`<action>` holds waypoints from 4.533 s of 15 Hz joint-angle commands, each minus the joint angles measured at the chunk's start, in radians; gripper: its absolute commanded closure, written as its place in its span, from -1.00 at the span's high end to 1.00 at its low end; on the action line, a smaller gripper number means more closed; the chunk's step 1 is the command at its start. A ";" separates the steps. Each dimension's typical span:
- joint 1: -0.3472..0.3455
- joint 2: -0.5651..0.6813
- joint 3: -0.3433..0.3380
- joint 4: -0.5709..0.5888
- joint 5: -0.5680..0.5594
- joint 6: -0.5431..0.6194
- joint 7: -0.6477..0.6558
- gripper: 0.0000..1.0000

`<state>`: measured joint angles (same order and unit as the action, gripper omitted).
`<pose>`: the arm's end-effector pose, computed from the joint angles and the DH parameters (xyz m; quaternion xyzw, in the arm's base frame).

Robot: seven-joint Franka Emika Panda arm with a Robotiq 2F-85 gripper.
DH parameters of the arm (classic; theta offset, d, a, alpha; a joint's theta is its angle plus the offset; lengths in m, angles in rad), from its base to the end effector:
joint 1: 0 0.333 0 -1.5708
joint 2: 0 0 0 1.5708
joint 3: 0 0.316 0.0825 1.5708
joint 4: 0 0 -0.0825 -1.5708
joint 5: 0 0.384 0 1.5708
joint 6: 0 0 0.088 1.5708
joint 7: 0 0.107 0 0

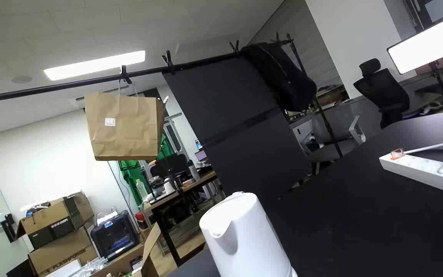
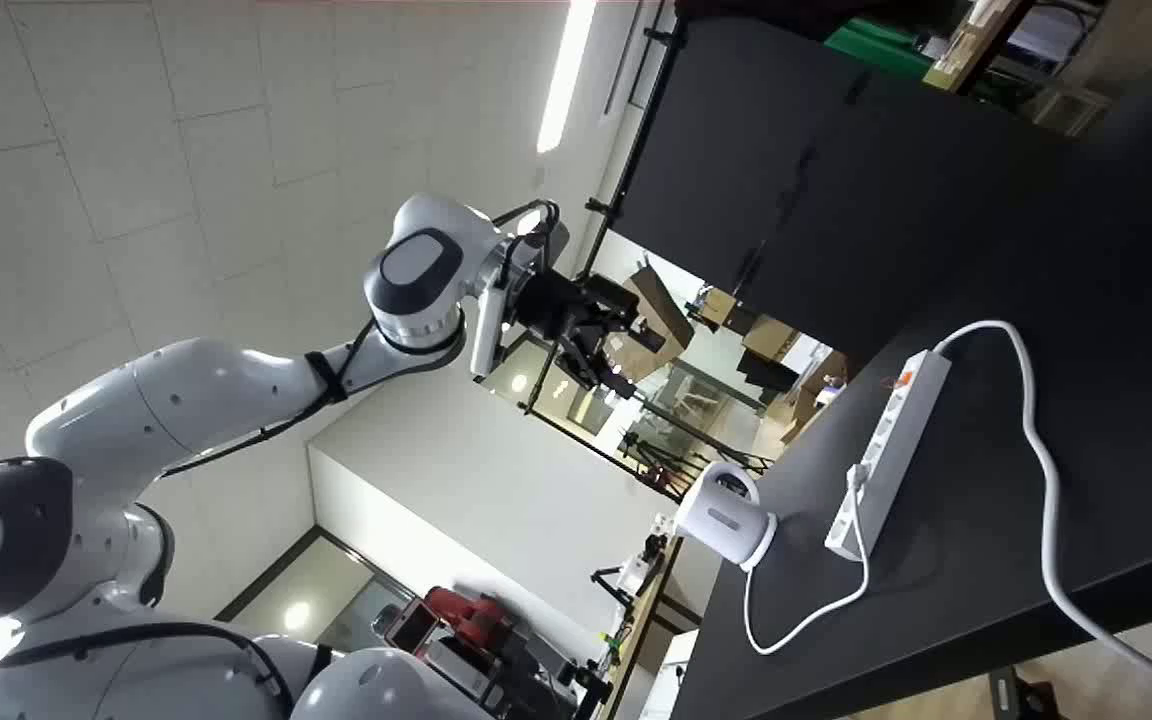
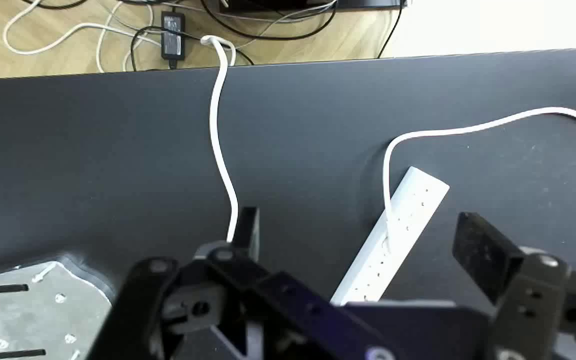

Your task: Push the extension cord switch

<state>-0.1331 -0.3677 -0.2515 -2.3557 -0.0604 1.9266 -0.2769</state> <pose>0.3961 -0.1696 0.4598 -0.9987 0.0326 0.0283 0.0272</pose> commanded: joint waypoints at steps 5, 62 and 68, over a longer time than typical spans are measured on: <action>-0.010 0.001 0.008 0.002 0.003 0.001 -0.003 1.00; -0.012 1.158 0.210 0.958 0.155 0.354 0.133 -1.00; -0.008 1.210 0.207 1.012 0.148 0.284 0.137 -1.00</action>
<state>-0.1390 0.8072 -0.0456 -1.4074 0.1136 2.2651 -0.1799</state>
